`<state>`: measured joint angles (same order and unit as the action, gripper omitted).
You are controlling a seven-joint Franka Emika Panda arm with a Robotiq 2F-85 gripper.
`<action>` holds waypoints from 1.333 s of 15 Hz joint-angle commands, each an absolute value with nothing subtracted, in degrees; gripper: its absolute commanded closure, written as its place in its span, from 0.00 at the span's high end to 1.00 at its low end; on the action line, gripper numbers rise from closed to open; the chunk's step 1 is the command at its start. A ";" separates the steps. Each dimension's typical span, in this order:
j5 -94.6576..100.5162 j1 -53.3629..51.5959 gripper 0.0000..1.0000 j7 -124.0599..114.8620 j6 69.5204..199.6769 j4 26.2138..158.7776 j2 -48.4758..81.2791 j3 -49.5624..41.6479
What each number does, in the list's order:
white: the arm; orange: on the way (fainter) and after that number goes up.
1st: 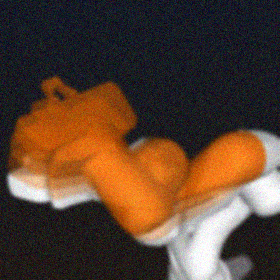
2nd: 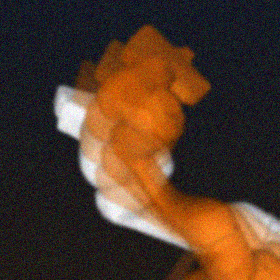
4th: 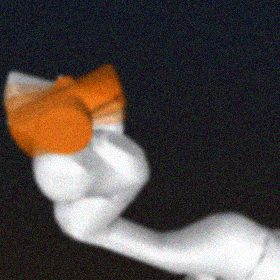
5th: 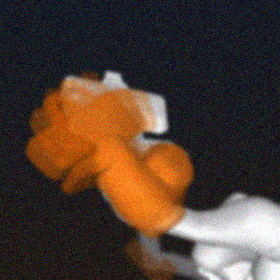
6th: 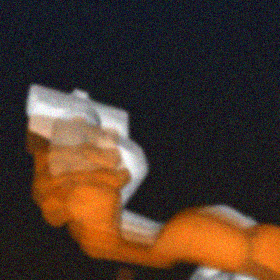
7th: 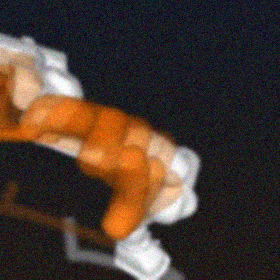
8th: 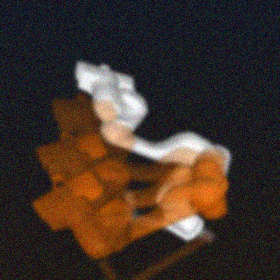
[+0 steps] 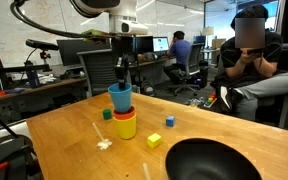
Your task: Put the orange cup inside the yellow cup then place the blue cup inside the orange cup
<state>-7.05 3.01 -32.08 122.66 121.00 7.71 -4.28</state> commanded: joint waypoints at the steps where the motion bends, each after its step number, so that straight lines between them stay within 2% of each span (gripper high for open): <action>1: -8.03 2.63 0.01 -30.86 122.89 120.70 7.86 -4.21; 20: -7.05 3.43 0.01 -30.50 123.19 121.34 8.07 -5.55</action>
<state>-6.83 3.23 -31.99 122.67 121.14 8.13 -5.21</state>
